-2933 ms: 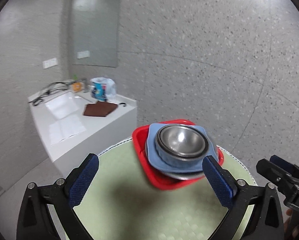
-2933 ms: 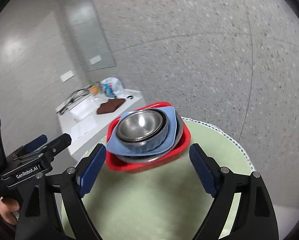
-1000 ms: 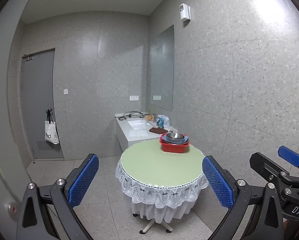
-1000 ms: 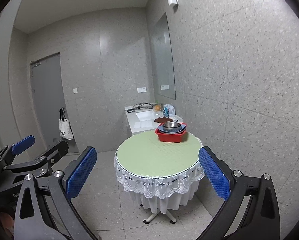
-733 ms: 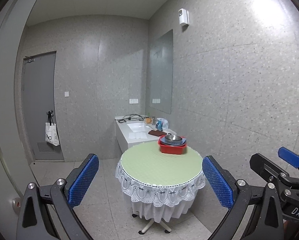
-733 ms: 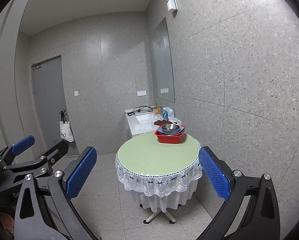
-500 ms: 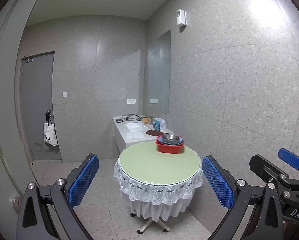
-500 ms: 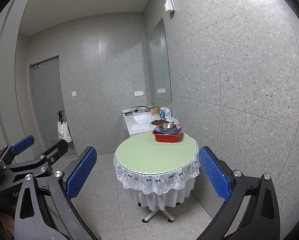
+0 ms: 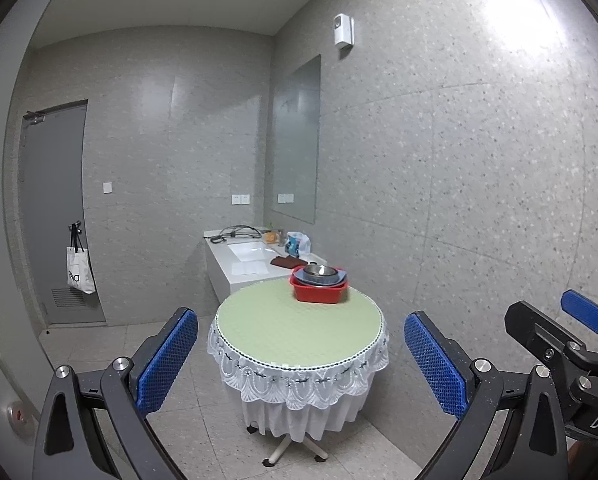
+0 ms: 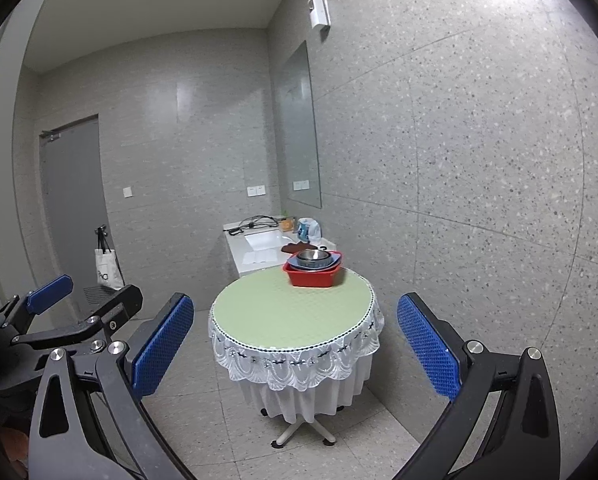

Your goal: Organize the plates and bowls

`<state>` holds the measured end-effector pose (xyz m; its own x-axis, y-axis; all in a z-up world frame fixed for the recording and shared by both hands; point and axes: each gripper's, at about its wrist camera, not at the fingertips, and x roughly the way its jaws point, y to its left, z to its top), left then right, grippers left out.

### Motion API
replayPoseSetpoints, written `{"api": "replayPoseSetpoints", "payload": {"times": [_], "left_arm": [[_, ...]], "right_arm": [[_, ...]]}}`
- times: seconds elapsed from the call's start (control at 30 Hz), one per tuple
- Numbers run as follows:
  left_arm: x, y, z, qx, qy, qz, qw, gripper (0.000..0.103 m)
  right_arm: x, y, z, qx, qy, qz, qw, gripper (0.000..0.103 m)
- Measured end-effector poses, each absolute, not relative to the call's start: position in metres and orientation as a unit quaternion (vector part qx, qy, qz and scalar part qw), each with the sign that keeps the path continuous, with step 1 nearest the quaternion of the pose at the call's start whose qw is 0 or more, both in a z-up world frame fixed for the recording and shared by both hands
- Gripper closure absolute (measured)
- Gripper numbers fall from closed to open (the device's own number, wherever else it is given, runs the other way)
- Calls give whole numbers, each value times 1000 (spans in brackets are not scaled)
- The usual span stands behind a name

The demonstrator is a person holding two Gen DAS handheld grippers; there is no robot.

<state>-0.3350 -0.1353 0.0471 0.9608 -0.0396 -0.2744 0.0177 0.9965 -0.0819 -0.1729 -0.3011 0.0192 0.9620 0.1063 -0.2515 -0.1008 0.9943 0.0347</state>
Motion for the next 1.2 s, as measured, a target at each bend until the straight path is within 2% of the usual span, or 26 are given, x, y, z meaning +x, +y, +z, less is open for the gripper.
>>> {"api": "replayPoseSetpoints", "payload": {"times": [0.7,1.2], "left_arm": [[-257,-112,43,-26,149,-33,988,1],[-240,-117,29,-20,146,-28,989,1]], "right_arm": [[-132,-295,11,17,136,26,990,0],[-115,-290,6,19,140,30,989,0]]}}
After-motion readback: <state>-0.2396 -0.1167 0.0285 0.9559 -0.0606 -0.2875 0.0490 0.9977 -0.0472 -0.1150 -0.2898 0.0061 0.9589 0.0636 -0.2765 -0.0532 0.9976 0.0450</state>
